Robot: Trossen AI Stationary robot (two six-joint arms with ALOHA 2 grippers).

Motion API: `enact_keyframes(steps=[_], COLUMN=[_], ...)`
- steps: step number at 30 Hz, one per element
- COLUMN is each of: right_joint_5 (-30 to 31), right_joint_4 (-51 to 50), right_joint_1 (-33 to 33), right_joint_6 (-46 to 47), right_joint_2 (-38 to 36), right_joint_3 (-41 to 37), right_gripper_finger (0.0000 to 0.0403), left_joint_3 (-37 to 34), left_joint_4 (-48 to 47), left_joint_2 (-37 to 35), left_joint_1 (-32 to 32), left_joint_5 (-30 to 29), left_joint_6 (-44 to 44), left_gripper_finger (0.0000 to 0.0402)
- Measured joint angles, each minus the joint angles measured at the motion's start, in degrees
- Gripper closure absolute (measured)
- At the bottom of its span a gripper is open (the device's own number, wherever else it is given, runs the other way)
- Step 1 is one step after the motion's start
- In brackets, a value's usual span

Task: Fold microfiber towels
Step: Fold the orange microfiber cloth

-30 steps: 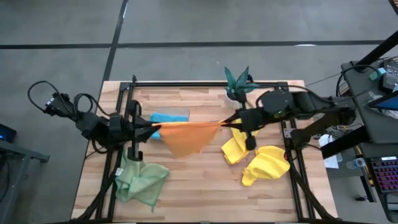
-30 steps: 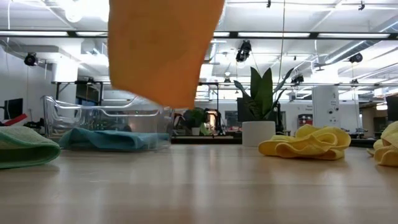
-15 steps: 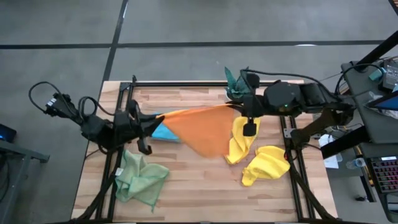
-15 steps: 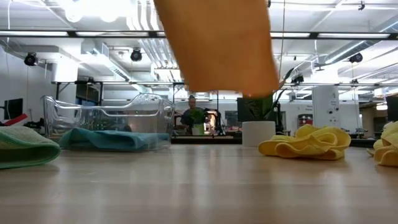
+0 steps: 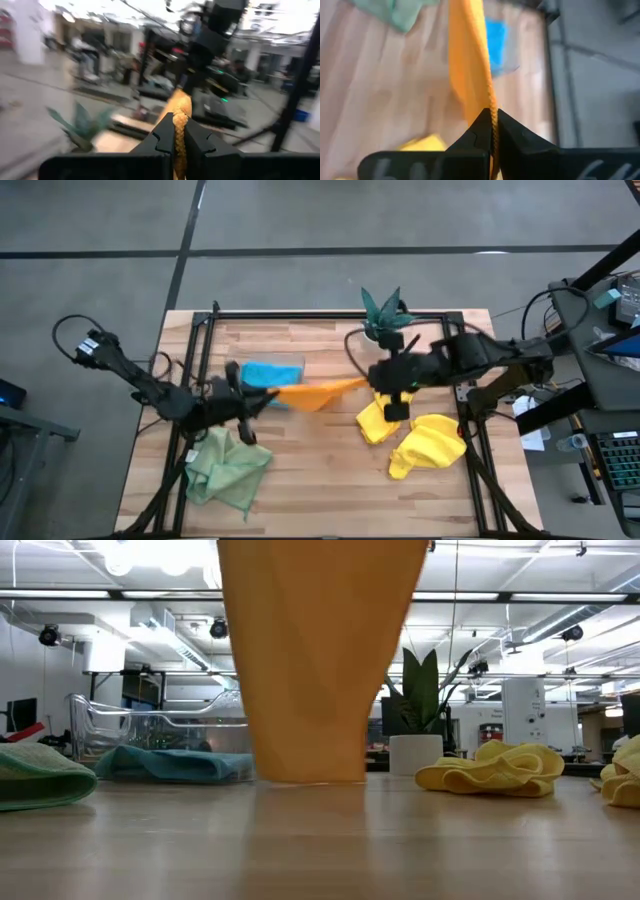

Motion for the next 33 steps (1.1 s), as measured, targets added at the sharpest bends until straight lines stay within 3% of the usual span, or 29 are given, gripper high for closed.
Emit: enact_keyframes(steps=[7,15,19,25,33], right_joint_5=[-13.09,-22.85,-28.34,-31.05,-33.10], right_joint_4=[1.45,10.40,17.36,20.41,20.43], right_joint_1=[2.98,8.02,10.09,11.77,11.94], right_joint_6=[7.32,15.46,18.59,23.04,26.73], right_joint_2=[0.07,0.07,0.07,0.07,0.01], right_joint_3=[-12.39,-23.69,-28.43,-33.48,-35.12], right_gripper_finger=[0.0394,0.0394,0.0394,0.0362,0.0272], left_joint_3=[-4.04,-4.05,-4.06,-4.08,-4.08], left_joint_4=[-0.48,-0.39,-0.37,-0.38,-1.48], left_joint_2=[10.57,19.97,23.98,27.38,26.71], left_joint_1=[-0.22,-0.57,-0.59,-0.57,0.78], left_joint_5=[10.36,26.13,33.10,42.09,40.53], left_joint_6=[-18.73,-33.13,-35.26,-37.73,-34.05], left_gripper_finger=[0.0399,0.0349,0.0317,0.0268,0.0238])
